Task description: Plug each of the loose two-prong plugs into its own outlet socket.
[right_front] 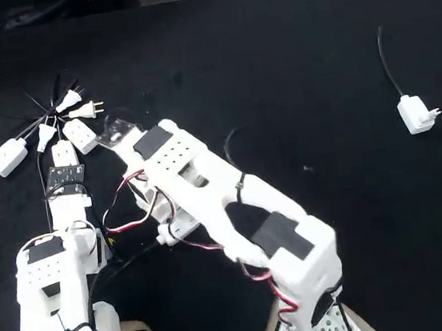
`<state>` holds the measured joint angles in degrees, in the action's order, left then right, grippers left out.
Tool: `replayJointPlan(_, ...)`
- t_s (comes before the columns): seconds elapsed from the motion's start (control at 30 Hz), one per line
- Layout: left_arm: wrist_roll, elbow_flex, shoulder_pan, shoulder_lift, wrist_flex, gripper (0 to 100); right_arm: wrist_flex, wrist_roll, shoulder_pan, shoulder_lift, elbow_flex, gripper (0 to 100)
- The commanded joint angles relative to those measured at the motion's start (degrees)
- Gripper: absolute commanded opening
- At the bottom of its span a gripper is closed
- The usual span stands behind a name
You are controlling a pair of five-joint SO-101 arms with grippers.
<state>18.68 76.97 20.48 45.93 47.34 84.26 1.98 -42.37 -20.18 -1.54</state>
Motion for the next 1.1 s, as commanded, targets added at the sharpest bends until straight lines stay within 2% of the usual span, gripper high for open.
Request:
replayJointPlan(0.0,-0.79,-0.31,2.24,0.44,-0.26,21,-0.44,5.63,-0.7,8.66,0.13,19.6)
replayJointPlan(0.13,-6.68,-2.51,7.96,0.44,-0.53,21,-0.53,15.65,-0.97,11.65,1.27,20.0)
replayJointPlan(0.33,-10.55,-4.0,11.74,0.44,-0.79,21,-1.32,31.82,-2.02,14.11,8.31,31.5)
replayJointPlan(0.43,-12.66,-4.62,13.58,0.44,-0.79,21,-6.07,38.07,-2.29,14.02,14.9,32.5)
replayJointPlan(0.6,-14.15,-5.23,15.6,0.44,-0.79,21,-17.49,41.49,-2.2,14.02,23.43,32.5)
replayJointPlan(0.83,-14.15,-5.23,15.16,0.44,-0.79,21,-25.14,43.25,-1.85,13.93,28.79,32.2)
replayJointPlan(0.9,-14.15,-5.23,15.16,0.44,-0.79,21,-25.23,42.99,-1.85,13.93,29.14,27.0)
replayJointPlan(1.03,-14.07,-5.14,15.16,0.44,-0.79,21,-25.41,40.35,-1.85,14.37,28.7,0.7)
replayJointPlan(1.07,-13.98,-5.14,15.16,0.44,-0.79,21,-25.14,38.68,-1.67,14.55,28.44,1.9)
